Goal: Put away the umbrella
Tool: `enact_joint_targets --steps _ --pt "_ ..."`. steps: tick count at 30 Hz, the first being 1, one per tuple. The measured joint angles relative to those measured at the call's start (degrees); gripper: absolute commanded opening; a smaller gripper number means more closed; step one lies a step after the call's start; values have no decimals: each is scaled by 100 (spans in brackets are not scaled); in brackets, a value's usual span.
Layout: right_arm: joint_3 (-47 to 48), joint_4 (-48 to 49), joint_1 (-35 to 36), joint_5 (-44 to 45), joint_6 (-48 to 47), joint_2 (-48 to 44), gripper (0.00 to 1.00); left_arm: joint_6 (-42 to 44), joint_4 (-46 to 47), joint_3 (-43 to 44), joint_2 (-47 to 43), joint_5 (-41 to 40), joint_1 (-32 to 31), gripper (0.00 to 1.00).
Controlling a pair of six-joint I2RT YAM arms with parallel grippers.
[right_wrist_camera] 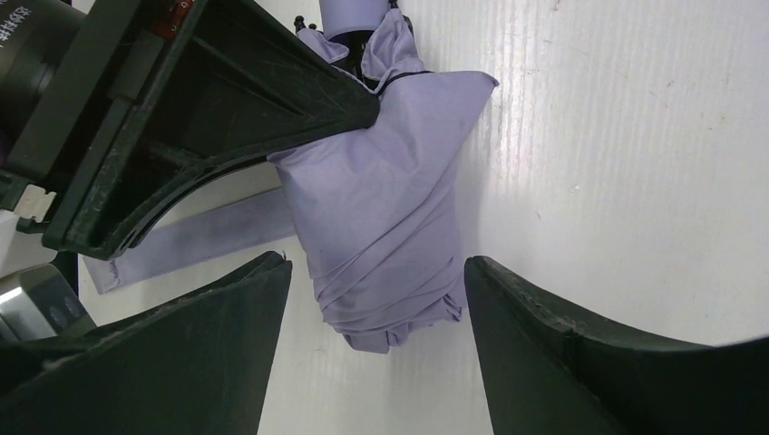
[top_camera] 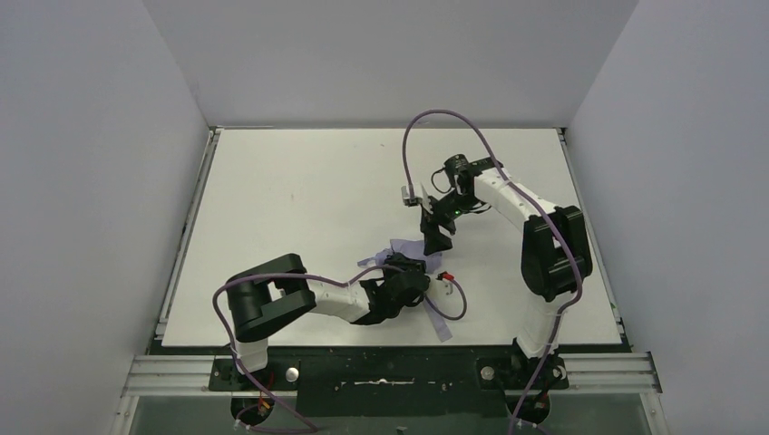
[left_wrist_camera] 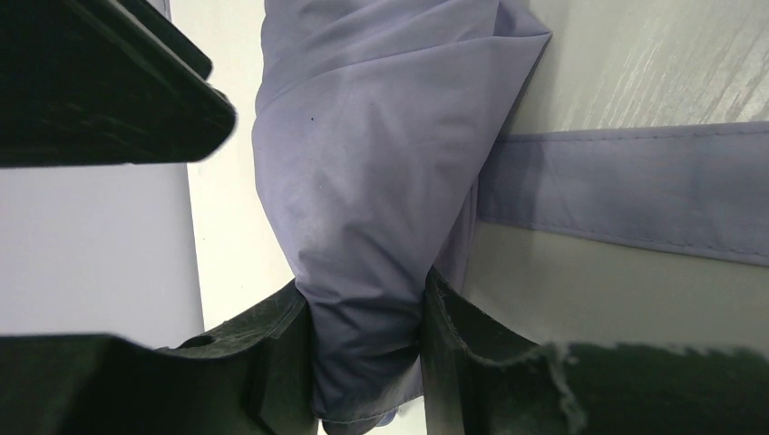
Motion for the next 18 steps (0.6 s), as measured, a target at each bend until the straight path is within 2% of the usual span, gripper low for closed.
enact_joint_targets --steps 4,10,14,18 --pt "9 0 98 83 42 116 76 2 7 -7 0 2 -4 0" --pt "9 188 219 369 269 282 76 11 7 -9 0 2 -7 0" --pt "7 321 267 450 417 461 72 11 9 -15 0 4 -11 0" --pt "13 293 271 439 597 691 62 15 9 -35 0 11 -33 2"
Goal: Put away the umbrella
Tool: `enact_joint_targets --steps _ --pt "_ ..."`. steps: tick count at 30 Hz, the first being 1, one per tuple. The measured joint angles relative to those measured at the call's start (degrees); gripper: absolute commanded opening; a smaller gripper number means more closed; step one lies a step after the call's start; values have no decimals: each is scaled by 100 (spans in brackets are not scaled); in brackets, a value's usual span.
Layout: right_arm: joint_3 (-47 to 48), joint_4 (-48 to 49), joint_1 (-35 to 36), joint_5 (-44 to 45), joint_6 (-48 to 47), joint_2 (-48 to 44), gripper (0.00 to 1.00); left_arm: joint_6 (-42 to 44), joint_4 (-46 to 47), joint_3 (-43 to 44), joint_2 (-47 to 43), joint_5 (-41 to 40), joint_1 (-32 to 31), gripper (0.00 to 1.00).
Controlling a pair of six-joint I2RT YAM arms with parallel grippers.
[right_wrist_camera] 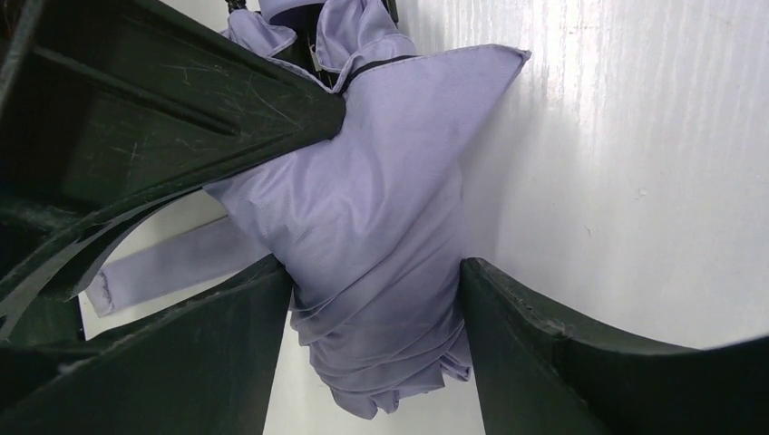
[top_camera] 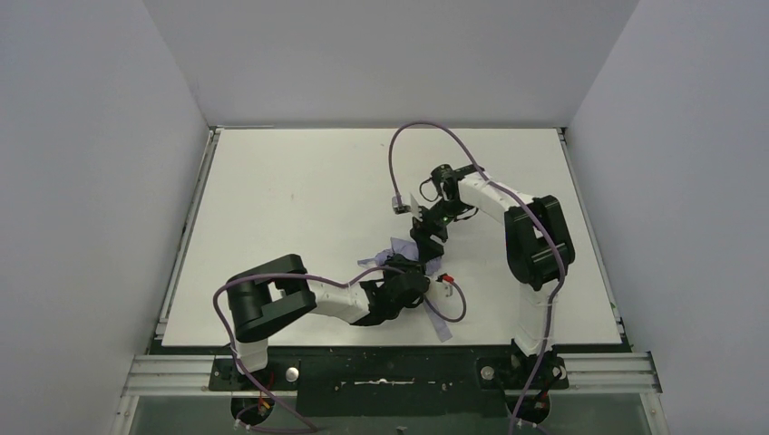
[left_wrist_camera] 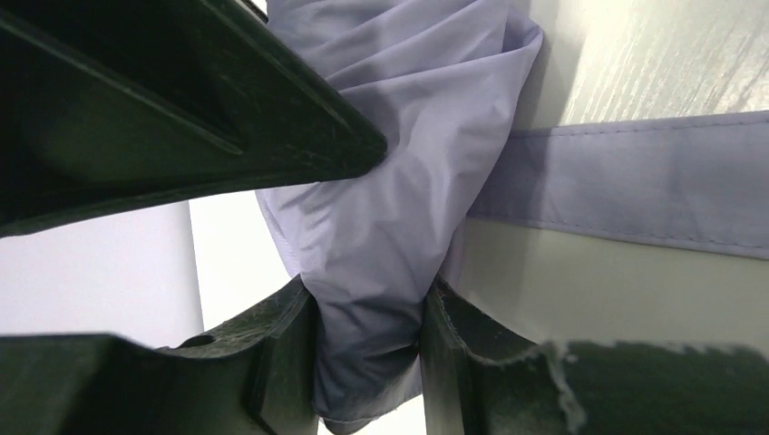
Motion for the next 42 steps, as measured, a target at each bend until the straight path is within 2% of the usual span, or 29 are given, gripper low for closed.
enact_joint_targets --steps 5,13,17,22,29,33,36,39,42 --pt "109 -90 0 -20 164 177 40 -7 46 -35 -9 13 -4 17" --pt "72 -39 59 4 562 175 23 -208 -46 -258 -330 107 -7 54" --pt "-61 168 57 66 723 83 19 -446 -446 -396 -820 229 -70 60" --pt "-334 511 81 219 809 -140 17 -887 -970 -461 -1845 490 -114 61" --pt "-1145 1421 291 734 697 -800 15 -2081 -1626 -938 -4089 839 -24 61" --pt "-1659 2127 514 1209 597 -1211 15 -2931 -2151 -1220 -5464 981 549 72" --pt "-1982 2708 667 1600 546 -1440 15 -3711 -2459 -1296 -6336 1174 1456 78" --pt "-2302 3298 863 2048 520 -1637 14 -4378 -2625 -1300 -6697 1613 2527 81" --pt "-2710 3936 1080 2444 483 -1845 15 -4769 -2855 -1180 -6505 2264 3412 82"
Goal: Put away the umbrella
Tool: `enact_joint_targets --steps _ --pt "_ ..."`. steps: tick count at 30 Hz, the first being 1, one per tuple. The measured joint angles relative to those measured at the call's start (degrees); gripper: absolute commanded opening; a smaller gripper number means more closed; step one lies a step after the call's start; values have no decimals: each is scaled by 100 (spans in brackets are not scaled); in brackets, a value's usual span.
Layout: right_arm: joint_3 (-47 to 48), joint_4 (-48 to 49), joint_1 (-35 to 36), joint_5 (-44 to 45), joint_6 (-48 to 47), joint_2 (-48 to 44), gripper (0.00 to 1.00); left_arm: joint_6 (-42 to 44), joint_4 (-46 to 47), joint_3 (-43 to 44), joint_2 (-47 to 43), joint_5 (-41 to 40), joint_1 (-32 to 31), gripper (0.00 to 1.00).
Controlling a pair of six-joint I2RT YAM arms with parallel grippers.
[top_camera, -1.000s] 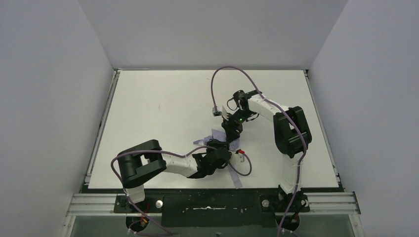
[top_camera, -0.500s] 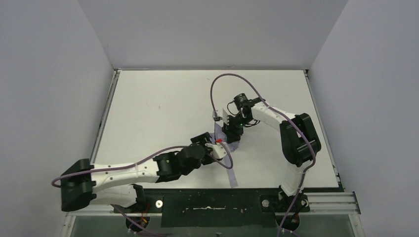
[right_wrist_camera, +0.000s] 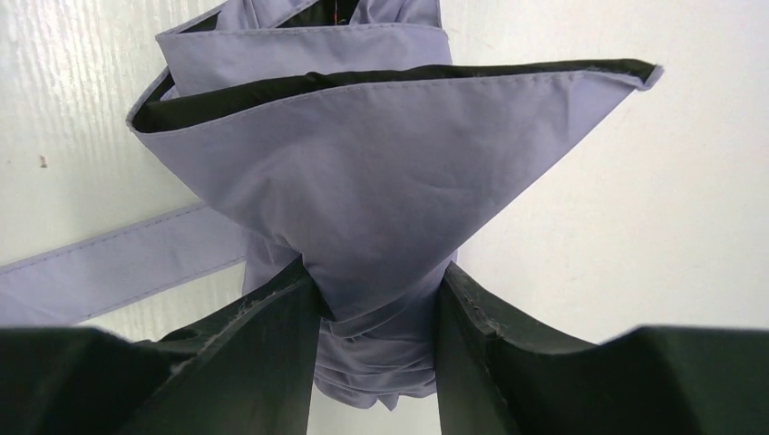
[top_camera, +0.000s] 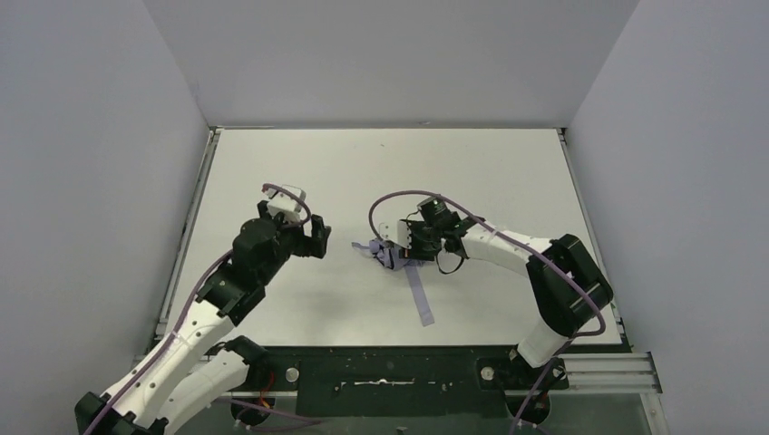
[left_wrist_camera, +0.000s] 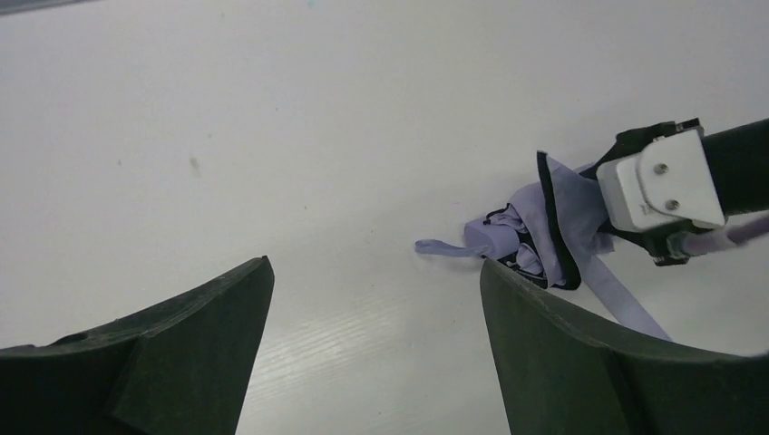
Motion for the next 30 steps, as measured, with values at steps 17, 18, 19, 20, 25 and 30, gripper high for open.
enact_joint_targets --steps 17,18,19,20,25,30 --pt "-1971 2894 726 1156 -785 -726 11 236 -595 2404 4129 3866 1211 86" --pt "-2041 3010 728 1163 -822 -737 11 306 -640 2527 4336 3982 1213 86" --pt "-2096 3108 734 1163 -852 -743 11 396 -702 2656 4548 4105 1217 86" --pt "-2138 3180 758 1163 -887 -748 11 496 -765 2782 4752 4223 1217 87" --pt "-2218 3320 796 1182 -992 -758 11 957 -1123 3213 5517 4754 1193 89" --pt "-2238 3351 802 1185 -1034 -763 11 1355 -1405 3458 5923 4889 986 89"
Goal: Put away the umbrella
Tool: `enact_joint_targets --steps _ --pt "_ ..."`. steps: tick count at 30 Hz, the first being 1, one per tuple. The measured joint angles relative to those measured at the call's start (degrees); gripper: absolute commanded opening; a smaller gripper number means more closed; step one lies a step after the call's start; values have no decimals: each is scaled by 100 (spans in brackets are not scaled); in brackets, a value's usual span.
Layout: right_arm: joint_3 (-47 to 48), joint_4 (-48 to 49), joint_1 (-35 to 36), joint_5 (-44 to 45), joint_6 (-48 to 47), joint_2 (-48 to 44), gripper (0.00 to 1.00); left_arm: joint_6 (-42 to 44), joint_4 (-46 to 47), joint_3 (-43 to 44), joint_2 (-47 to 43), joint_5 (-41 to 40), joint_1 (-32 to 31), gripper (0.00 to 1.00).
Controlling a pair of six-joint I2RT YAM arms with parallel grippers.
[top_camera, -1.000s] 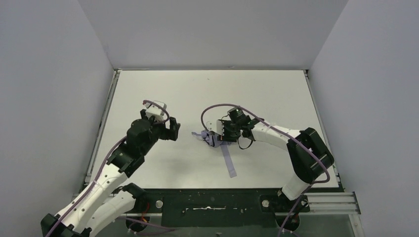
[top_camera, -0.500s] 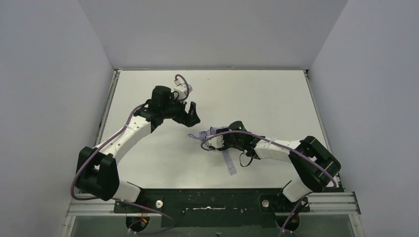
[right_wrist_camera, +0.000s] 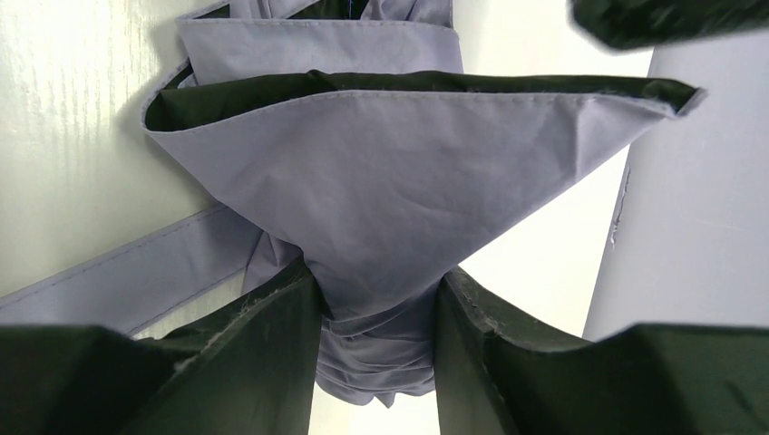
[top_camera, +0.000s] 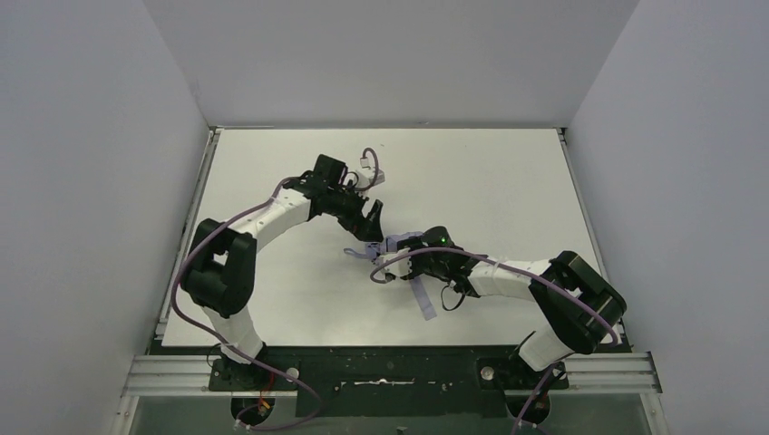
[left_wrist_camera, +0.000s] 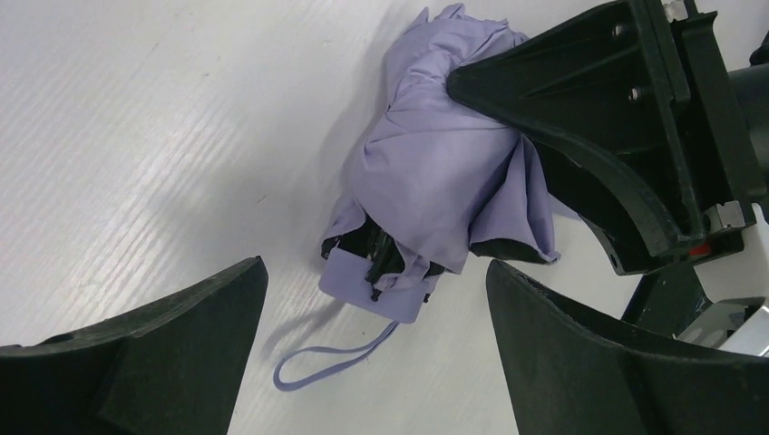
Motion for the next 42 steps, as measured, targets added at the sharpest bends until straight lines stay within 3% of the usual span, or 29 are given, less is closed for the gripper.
enact_joint_targets --steps 12,21,30,36,42 --pt "-39 42 70 98 -22 -11 10 483 -258 505 968 46 -269 89" --pt "-52 68 79 111 -17 -11 10 632 -350 636 1187 192 -507 87" --pt "-76 144 109 186 48 -4 10 942 -538 645 1373 269 -708 73" --pt "-76 184 109 197 68 20 10 1154 -608 645 1386 87 -750 57" --pt "-85 313 122 278 111 92 11 1241 -702 697 1408 -162 -916 35"
